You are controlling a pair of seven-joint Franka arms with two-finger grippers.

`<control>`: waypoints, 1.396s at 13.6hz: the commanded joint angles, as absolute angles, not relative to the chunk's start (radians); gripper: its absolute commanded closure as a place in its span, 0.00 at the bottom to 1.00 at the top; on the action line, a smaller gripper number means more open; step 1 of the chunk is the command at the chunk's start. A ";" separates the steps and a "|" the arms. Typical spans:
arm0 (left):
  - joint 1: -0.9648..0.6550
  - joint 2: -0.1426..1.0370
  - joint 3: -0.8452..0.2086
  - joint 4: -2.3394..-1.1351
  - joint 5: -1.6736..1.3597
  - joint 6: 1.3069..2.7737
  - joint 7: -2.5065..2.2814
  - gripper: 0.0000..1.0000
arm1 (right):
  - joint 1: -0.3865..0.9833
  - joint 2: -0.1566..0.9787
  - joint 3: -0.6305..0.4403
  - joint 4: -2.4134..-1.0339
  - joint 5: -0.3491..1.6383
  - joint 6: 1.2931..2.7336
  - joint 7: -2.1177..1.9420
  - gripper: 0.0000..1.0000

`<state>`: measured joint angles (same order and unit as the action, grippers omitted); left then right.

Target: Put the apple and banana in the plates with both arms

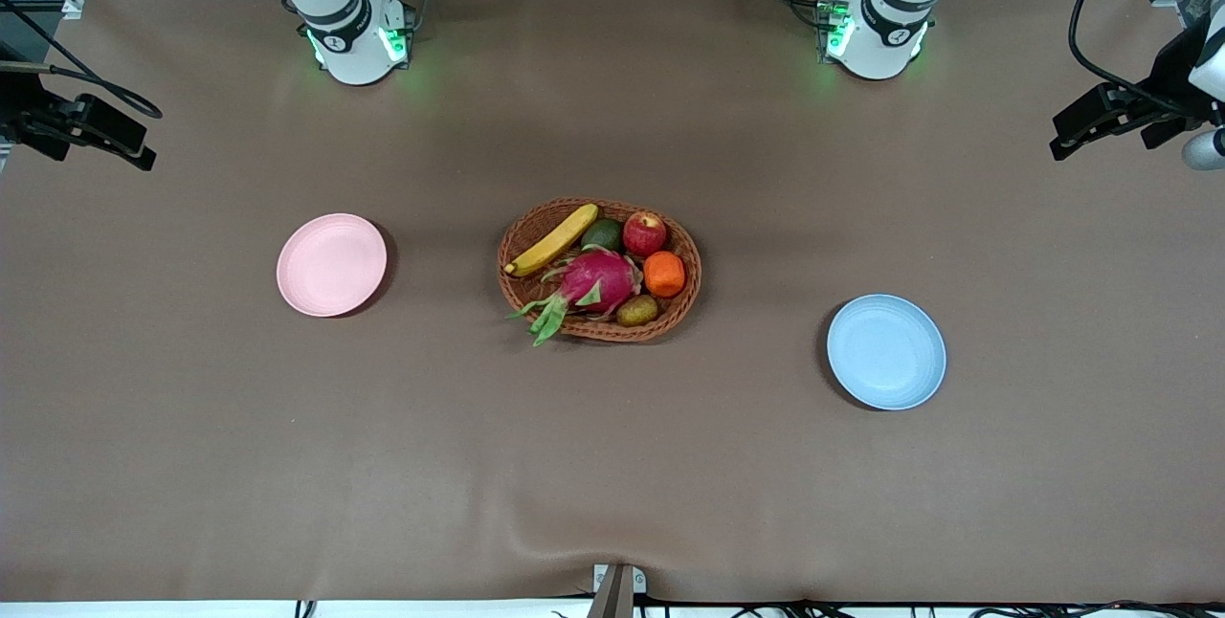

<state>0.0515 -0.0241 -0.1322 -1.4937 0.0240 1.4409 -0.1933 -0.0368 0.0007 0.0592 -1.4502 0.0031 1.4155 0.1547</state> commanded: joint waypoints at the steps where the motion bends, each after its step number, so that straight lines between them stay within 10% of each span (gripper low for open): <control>1: 0.057 -0.023 -0.127 -1.489 0.023 1.427 -0.178 0.00 | -0.044 0.008 0.064 -1.430 0.020 1.407 0.149 0.00; 19: 0.064 -0.021 -0.133 -1.523 0.031 1.433 -0.172 0.00 | -0.048 0.009 0.064 -1.430 0.021 1.410 0.149 0.00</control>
